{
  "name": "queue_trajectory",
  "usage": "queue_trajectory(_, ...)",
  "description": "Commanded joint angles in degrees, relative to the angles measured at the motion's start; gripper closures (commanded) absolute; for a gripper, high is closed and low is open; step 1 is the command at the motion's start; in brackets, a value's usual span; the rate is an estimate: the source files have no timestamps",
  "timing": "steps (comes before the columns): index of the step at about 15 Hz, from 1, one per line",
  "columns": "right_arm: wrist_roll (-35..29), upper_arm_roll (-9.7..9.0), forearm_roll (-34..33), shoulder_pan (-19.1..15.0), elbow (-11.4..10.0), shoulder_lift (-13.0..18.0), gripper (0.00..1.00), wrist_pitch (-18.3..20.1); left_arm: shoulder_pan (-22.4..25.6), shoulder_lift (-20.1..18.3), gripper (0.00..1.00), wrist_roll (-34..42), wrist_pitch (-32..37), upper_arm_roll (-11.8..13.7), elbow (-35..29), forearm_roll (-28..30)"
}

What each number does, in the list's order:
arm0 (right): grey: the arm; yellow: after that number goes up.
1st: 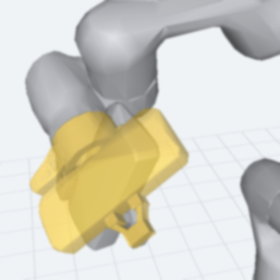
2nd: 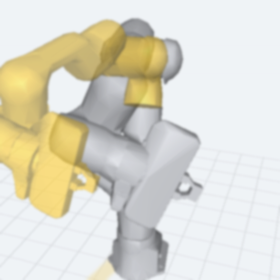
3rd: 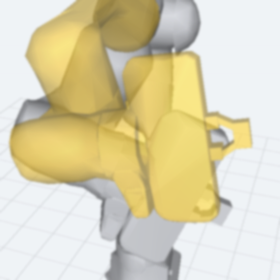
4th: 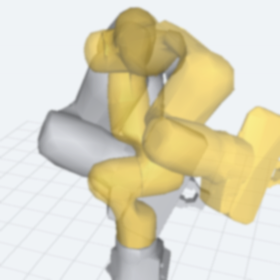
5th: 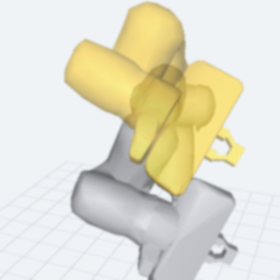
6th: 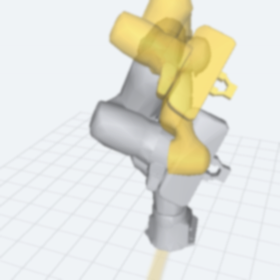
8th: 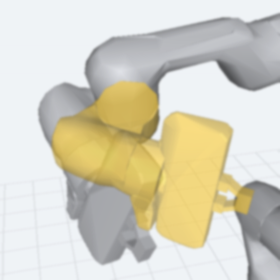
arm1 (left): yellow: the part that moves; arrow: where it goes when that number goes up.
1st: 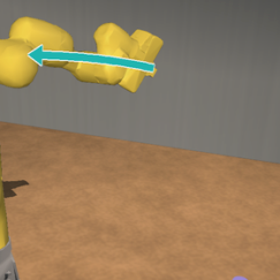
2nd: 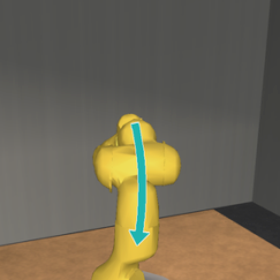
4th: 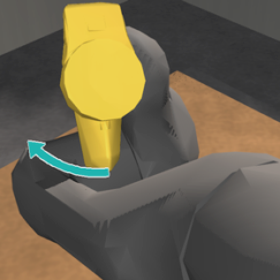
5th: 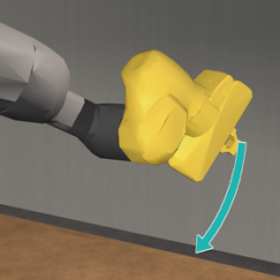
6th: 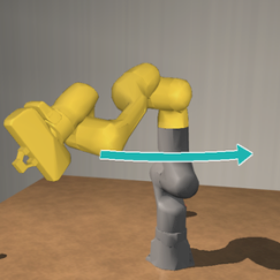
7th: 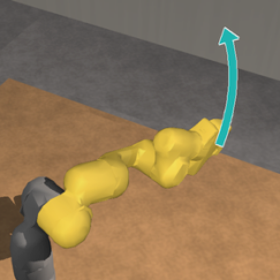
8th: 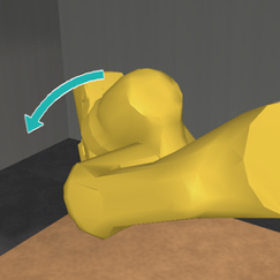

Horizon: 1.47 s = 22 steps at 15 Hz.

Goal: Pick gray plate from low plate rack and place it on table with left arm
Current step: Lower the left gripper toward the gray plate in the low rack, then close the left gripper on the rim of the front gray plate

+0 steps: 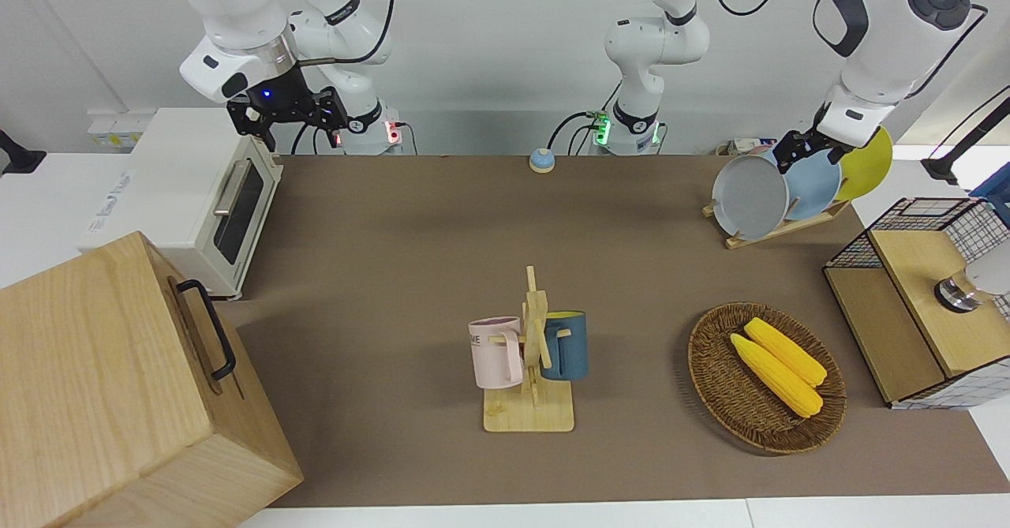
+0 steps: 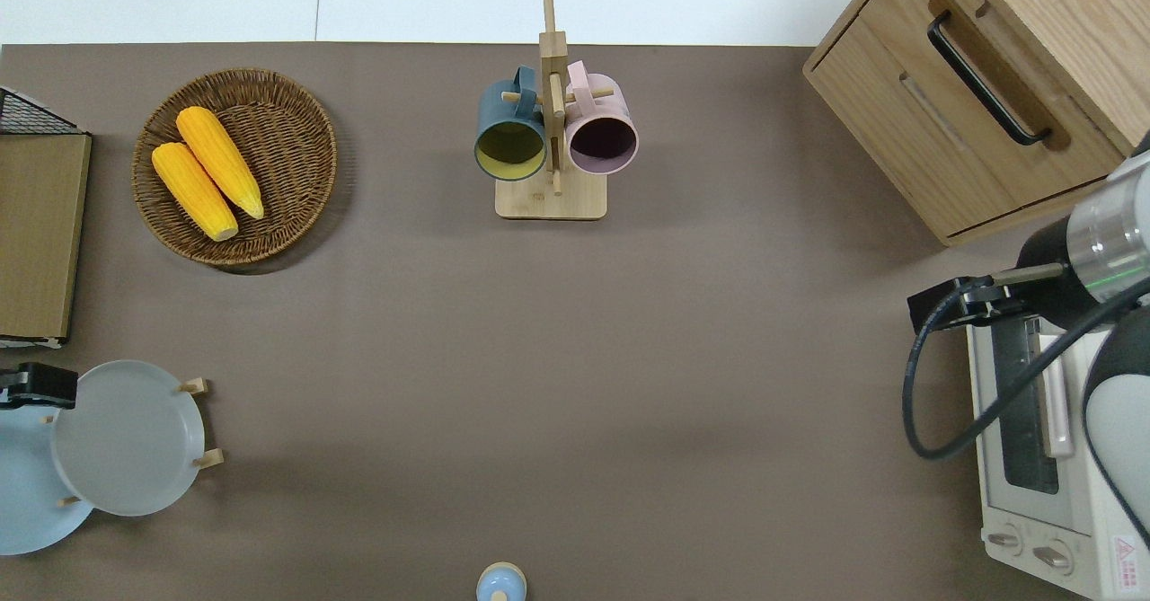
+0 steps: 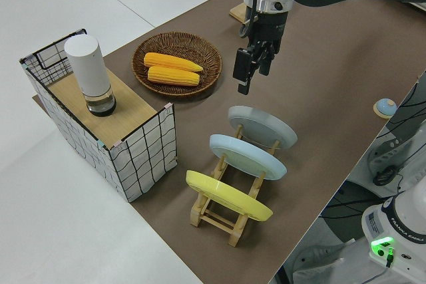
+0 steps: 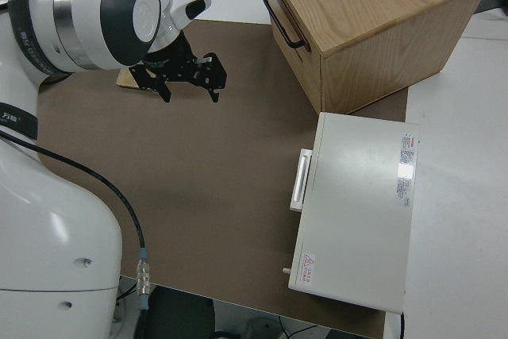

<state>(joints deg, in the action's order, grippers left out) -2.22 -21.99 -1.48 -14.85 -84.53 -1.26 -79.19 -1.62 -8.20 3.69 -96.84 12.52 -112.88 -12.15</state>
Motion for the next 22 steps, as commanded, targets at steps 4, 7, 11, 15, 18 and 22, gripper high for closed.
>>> queue_trajectory(4, -0.68, -1.21, -0.37, -1.32, 0.41, 0.12, 0.017, 0.62, -0.05, -5.33, 0.01, -0.44, -10.11, 3.12, -14.54, -0.68)
queue_trajectory(7, -0.68, -1.13, -0.28, -1.32, 0.41, 0.12, 0.017, 0.62, -0.05, -5.33, 0.01, -0.26, -11.27, 4.27, -16.14, -0.42)
queue_trajectory(11, -0.68, -1.13, -0.37, -1.32, 0.41, 0.12, 0.017, 0.7, -0.14, -4.9, 0.7, -0.09, -11.27, 4.27, -16.84, 1.77)
queue_trajectory(15, -0.68, -1.21, -0.37, -1.32, 0.41, 0.12, 0.017, 0.62, -0.14, -4.81, 0.95, -0.09, -11.27, 4.27, -16.84, 2.57)
queue_trajectory(18, -0.68, -1.21, -0.37, -1.32, 0.41, 0.12, 0.017, 0.62, -0.23, -4.63, 0.97, -0.17, -11.44, 4.27, -16.84, 2.66)
queue_trajectory(22, -0.68, -1.21, -0.37, -1.32, 0.33, 0.12, 0.017, 0.62, -0.32, -4.63, 0.97, -0.35, -11.44, 4.27, -16.84, 2.66)
